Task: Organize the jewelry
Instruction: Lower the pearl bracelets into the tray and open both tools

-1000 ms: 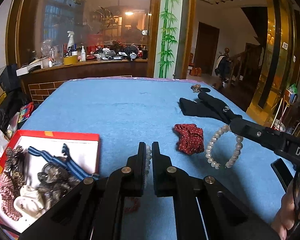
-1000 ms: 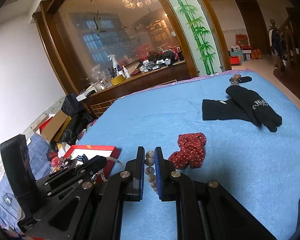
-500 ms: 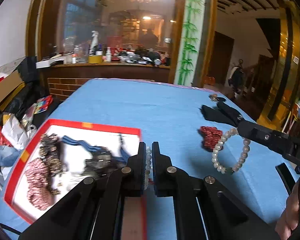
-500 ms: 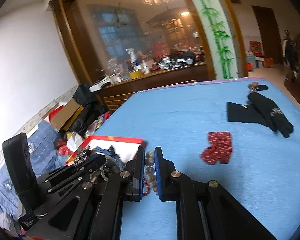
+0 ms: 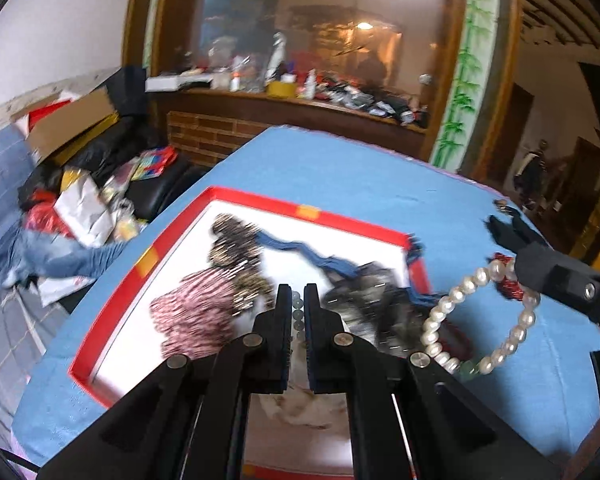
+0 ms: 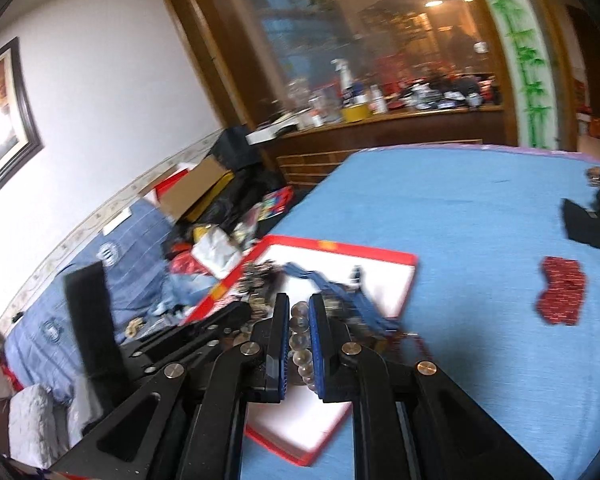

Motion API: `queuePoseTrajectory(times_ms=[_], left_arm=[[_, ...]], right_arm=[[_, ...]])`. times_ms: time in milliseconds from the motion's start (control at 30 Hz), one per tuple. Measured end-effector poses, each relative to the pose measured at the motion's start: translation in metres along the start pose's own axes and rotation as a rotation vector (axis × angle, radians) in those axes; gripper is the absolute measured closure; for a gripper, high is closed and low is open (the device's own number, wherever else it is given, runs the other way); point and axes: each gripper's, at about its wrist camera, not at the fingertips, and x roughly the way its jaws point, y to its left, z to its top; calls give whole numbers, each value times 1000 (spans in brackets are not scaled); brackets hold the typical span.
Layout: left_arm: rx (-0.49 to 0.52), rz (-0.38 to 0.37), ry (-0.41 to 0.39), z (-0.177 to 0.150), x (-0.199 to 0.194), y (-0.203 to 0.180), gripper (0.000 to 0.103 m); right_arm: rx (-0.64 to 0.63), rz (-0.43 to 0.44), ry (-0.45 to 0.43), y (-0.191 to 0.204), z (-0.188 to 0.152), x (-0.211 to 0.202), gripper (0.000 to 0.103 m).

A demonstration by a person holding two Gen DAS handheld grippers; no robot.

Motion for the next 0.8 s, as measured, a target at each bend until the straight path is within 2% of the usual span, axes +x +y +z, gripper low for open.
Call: queuePoseTrajectory(times_ms=[167,367,567,633,700,800], left_arm=[[-24,26,38,-6,12,13,98],[-21,28,84,-14,26,13,97],[-45,34,112,-12,33,16,96],[-46,34,117,-13,34,16,90],[-47,35,110,-13,32,16,76],[-46,28,96,-13,28,15,70]], right_arm=[[6,26,80,6,-15,38,92],[31,-33,176,-14,-37,68,92],[38,-77,207,-26,-45,74,91],[24,-87,210,-25,-45,73,91],[-1,-108,202,-22,-45,71,90],[-27,-124,195,-19,-45,68,88]])
